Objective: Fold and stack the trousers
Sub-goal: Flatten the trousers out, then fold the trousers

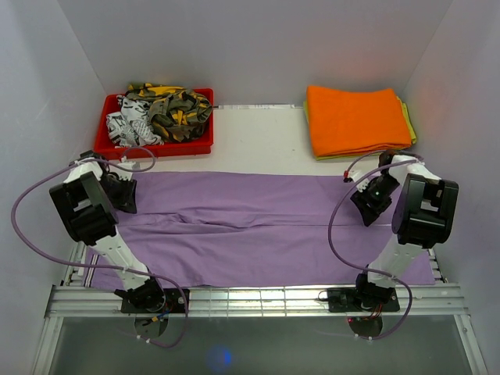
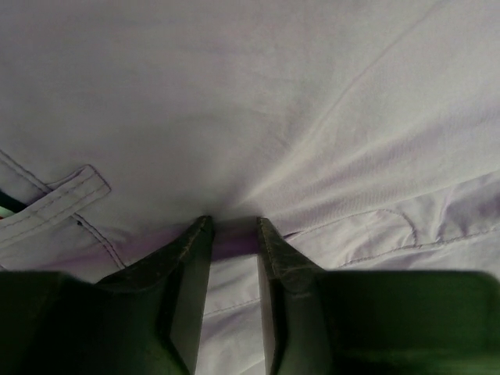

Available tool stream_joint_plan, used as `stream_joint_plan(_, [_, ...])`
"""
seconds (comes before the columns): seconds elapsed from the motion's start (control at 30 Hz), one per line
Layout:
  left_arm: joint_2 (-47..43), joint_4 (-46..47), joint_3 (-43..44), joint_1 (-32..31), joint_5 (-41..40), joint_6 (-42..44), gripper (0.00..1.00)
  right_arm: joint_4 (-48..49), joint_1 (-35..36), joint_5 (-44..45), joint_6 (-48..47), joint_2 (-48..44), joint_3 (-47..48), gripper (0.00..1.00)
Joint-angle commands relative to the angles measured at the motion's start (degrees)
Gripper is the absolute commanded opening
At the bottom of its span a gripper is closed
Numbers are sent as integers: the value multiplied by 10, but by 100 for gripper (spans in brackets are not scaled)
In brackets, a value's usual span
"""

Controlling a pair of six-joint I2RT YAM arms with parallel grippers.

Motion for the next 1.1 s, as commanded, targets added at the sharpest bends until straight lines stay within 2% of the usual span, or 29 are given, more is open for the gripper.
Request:
stream_joint_plan(0.0, [-42, -34, 14, 15, -25, 74, 49, -98, -4, -53, -26, -7, 78, 58])
stream_joint_plan(0.03, [-49, -51, 24, 15, 6, 86, 54, -106, -10, -55, -40, -8, 122, 66])
stream_joint_plan(0.1, [-69, -59, 54, 15, 39, 104, 63, -121, -20, -58, -57, 0, 166, 72])
stream_joint_plan(0.13, [-74, -66, 67, 15, 75, 106, 92, -125, -25, -58, -67, 6, 210, 75])
stream_joint_plan(0.17, [-76, -69, 80, 15, 94, 105, 98, -132, -37, -58, -86, 14, 232, 75])
stream_joint_plan(0.27, [-82, -63, 119, 15, 157, 100, 98, -133, -53, -43, -114, 77, 306, 75])
stream_joint_plan(0.4, [-91, 13, 124, 16, 222, 59, 98, -95, -68, -43, -131, 136, 371, 74])
stream_joint_plan(0.5, [-90, 76, 125, 20, 265, -2, 98, -63, -73, -54, -146, 176, 403, 79])
stream_joint_plan(0.53, [-89, 88, 133, 20, 269, -45, 97, -58, -76, -59, -152, 187, 410, 80])
stream_joint_plan(0.7, [-47, 78, 191, 27, 348, -88, 96, -25, -76, -76, -172, 256, 455, 88])
stream_joint_plan(0.87, [-25, 84, 212, 38, 359, -100, 95, -25, -76, -91, -174, 314, 482, 89])
stream_joint_plan(0.97, [-13, 84, 221, 51, 365, -105, 93, -49, -76, -91, -187, 337, 482, 87])
stream_joint_plan(1.07, [10, 79, 242, 60, 364, -100, 88, -97, -75, -87, -205, 358, 482, 75])
